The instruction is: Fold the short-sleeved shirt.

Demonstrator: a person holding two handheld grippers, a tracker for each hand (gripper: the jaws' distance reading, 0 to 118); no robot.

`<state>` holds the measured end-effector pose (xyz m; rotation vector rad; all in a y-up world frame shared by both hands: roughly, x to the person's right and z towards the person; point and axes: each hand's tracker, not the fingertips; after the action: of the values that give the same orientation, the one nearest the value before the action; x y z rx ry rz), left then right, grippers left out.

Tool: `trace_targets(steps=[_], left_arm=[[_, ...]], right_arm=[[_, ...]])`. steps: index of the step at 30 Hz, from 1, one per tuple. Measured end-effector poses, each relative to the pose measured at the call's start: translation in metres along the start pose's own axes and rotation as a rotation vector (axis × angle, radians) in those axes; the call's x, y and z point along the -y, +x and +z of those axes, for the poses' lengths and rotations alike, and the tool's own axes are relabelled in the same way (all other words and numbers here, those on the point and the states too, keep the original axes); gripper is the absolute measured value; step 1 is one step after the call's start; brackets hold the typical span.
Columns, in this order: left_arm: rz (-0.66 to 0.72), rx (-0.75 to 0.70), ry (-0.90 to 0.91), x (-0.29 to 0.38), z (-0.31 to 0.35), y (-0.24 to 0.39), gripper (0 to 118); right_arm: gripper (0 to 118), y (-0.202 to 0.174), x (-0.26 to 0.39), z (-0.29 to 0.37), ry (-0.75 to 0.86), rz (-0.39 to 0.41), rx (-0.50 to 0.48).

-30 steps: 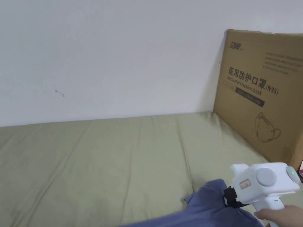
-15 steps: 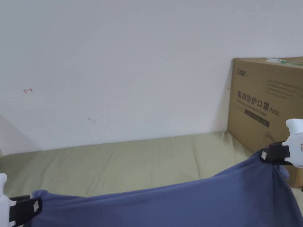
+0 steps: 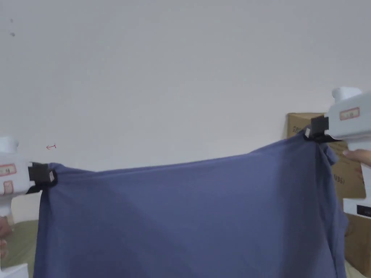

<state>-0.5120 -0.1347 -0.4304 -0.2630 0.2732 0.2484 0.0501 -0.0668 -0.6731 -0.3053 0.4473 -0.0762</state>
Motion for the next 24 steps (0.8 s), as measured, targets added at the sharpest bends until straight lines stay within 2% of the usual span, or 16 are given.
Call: trace_targets(steps=[3,9,14,17,19,22,24], left_arm=[[-0.016,-0.007,0.035,-0.024,-0.025,0.005,3],[-0.011,-0.034,0.075,-0.058,-0.083,0.008,3],[-0.026,-0.072,0.086,-0.061,-0.129,0.015,3],[-0.021,-0.077,0.057,-0.042,-0.154,0.015,3],[0.008,-0.075,0.015,-0.013,-0.166,0.011,3],[0.060,-0.064,-0.112,0.054,-0.178,0.001,3],[0.068,-0.061,-0.240,0.112,-0.179,-0.007,3]], right_arm=[[0,-0.007,-0.029,-0.027,0.030,0.025,0.047],[0,-0.024,-0.079,-0.070,0.141,0.010,0.096],[0,-0.028,-0.086,-0.102,0.168,0.037,0.124],[0,-0.021,-0.054,-0.124,0.142,0.068,0.142],[0,-0.011,-0.015,-0.140,0.074,0.056,0.162],[0,0.011,0.074,-0.155,-0.057,-0.011,0.154],[0,0.024,0.151,-0.153,-0.169,-0.105,0.101]])
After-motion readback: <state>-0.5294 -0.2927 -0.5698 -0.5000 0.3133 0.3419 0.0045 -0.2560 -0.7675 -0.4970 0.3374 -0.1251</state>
